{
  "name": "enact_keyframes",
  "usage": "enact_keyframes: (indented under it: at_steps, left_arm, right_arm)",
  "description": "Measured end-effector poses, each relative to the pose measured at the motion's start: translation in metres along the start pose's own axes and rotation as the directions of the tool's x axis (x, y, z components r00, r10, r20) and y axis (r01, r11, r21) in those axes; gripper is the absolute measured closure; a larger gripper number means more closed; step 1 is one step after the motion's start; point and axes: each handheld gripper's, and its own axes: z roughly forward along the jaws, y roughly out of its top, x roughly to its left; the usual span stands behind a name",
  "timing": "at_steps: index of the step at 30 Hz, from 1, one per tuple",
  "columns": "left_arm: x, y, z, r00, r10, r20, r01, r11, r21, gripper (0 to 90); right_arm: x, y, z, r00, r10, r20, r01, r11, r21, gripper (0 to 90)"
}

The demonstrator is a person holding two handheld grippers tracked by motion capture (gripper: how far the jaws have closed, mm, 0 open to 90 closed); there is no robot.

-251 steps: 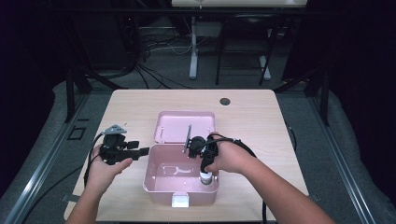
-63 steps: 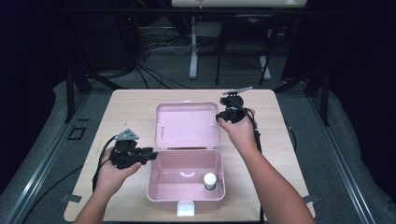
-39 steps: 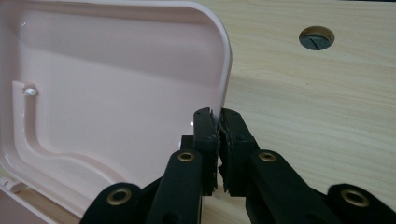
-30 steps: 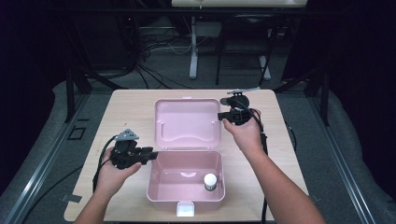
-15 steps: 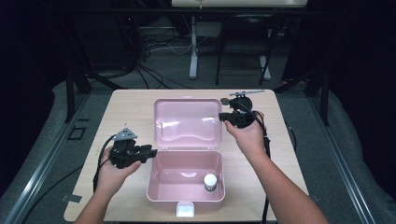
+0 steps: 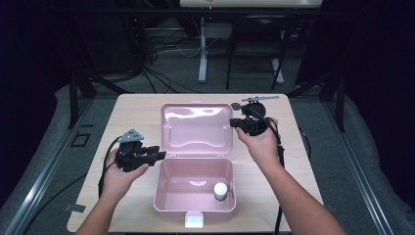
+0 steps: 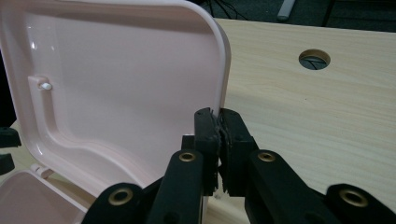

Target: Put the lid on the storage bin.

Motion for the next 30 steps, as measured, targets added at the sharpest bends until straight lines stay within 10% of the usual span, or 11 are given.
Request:
enact_keyframes:
  at_steps: [30]
  left_arm:
    - [0.011, 0.036, 0.010, 0.9970, -0.034, -0.070, 0.033, 0.9994, -0.015, 79.9]
  right_arm:
    - [0.000, -0.002, -0.001, 0.9998, -0.007, -0.017, 0.006, 1.000, -0.028, 87.0]
